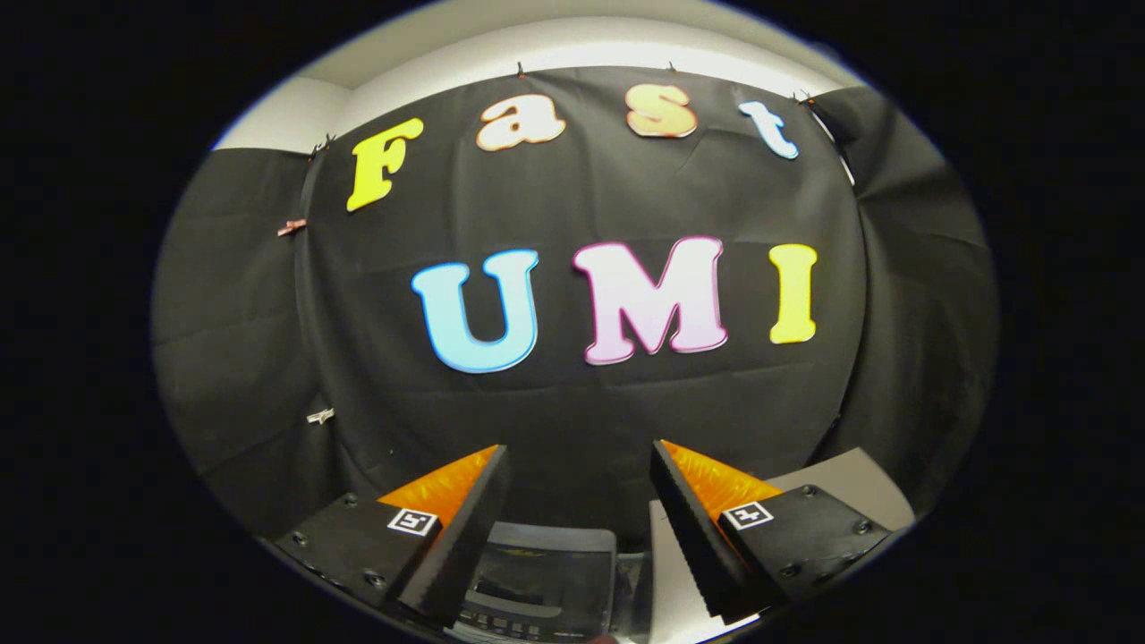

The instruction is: Put the clothes into the washing machine and then close the washing machine lid.

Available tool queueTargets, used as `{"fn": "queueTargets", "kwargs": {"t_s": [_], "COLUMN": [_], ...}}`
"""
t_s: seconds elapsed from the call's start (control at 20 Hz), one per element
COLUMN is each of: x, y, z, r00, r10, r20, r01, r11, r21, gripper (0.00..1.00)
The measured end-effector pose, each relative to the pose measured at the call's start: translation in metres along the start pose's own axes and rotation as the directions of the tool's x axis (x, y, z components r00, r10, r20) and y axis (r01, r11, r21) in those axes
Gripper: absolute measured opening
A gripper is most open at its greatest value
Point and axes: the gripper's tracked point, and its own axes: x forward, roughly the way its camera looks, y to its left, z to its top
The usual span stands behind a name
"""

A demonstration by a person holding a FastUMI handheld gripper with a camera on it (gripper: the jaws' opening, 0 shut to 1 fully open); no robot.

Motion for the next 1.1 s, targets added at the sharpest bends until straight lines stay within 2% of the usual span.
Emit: {"fn": "queueTargets", "kwargs": {"t_s": [0.2,0.5,0.85,1.1], "x": [-0.024,-0.046,-0.038,-0.034], "y": [-0.076,-0.17,-0.211,-0.209], "z": [0.043,0.066,0.066,0.073], "r00": [0.994,0.974,0.977,0.976], "r10": [-0.046,-0.106,-0.087,-0.073], "r20": [0.1,0.199,0.194,0.207], "r01": [0.047,0.111,0.079,0.07], "r11": [0.999,0.994,0.996,0.997], "r21": [-0.009,-0.013,0.048,0.02], "gripper": [0.99,0.99,0.99,0.99]}}
